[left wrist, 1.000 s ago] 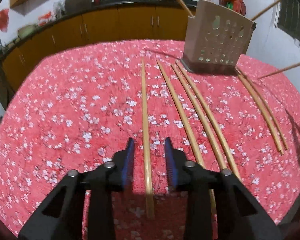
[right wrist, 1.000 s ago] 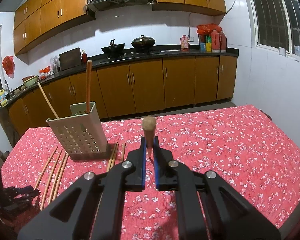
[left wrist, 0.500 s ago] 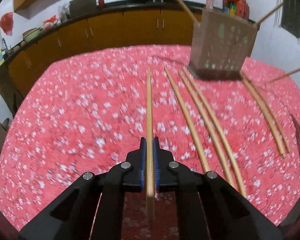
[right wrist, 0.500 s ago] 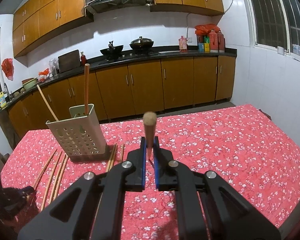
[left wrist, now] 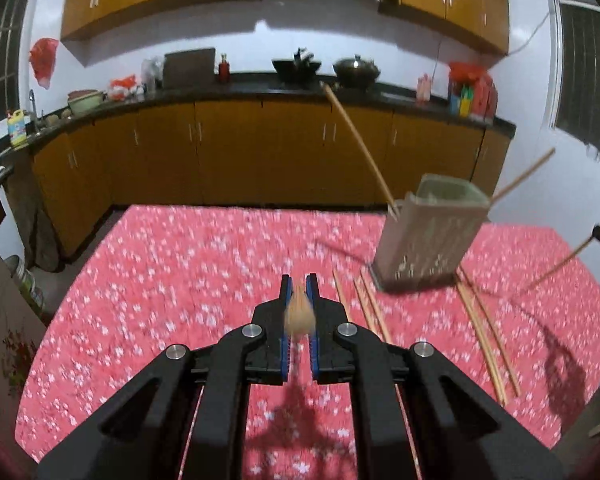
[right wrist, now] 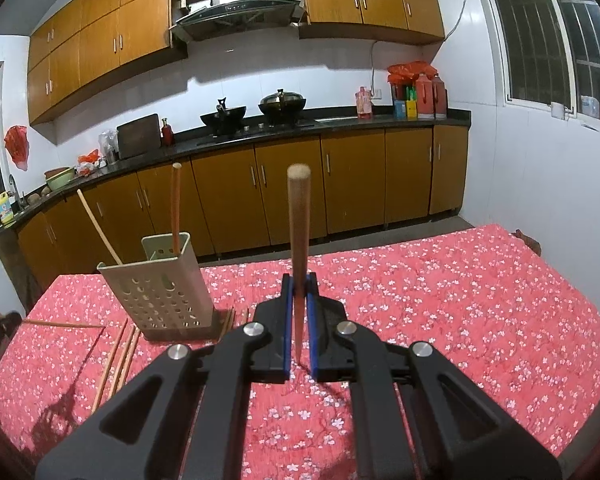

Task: Organize utensils
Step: 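Carry the left tool's chopstick over the holder while the right tool follows, then drop both chopsticks into the holder and open both tools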

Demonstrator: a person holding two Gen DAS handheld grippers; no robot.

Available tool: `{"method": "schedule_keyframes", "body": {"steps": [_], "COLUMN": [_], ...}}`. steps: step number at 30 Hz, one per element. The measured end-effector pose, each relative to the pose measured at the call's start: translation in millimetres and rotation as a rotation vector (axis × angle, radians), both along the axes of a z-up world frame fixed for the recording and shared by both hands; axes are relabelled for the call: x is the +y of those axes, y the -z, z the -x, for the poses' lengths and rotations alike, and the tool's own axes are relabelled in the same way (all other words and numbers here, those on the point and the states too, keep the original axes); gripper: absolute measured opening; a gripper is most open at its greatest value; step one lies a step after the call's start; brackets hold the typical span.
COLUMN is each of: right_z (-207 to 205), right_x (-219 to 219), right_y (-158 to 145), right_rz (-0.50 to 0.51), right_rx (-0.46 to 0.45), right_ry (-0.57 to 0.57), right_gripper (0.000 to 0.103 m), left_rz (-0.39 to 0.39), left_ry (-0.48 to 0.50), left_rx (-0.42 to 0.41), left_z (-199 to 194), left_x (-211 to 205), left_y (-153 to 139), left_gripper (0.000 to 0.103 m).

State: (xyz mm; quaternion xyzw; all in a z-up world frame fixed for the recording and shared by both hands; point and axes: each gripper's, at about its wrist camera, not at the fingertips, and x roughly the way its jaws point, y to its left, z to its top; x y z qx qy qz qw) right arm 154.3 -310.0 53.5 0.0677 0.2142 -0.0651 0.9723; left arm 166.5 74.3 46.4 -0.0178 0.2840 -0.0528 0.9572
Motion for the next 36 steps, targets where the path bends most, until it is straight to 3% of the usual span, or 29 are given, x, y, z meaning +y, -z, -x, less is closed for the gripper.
{"method": "schedule_keyframes", "body": {"steps": [8, 17, 22, 29, 36], "right_z": [0.7, 6.9, -0.9, -41.3, -76.9], "right_x": [4.4, 15.0, 37.0, 64.1, 76.3], "right_y": [-33.5, -105.7, -137.7, -123.2, -95.6], "right_rz": [-0.004, -0.140, -0.088, -0.047, -0.076], "right_rx": [-0.056, -0.165, -0.271, -0.238, -0.120], "right_ry": [-0.060, -0.240, -0.253, -0.269, -0.291], "right_gripper": [0.008, 0.008, 0.008, 0.008, 0.008], "left_rz": [0.007, 0.021, 0.055, 0.133, 0.119], "left_ry": [-0.019, 0.033, 0.079, 0.118, 0.145], "left_rx": [-0.070, -0.216, -0.319, -0.350, -0.243], "left_z": [-10.3, -13.4, -12.8, -25.1, -56.5], "left_x": [2.3, -16.3, -40.0, -65.6, -87.7], "left_y": [-34.2, -105.1, -145.6, -151.3, -117.1], "left_gripper": [0.007, 0.007, 0.007, 0.007, 0.007]}}
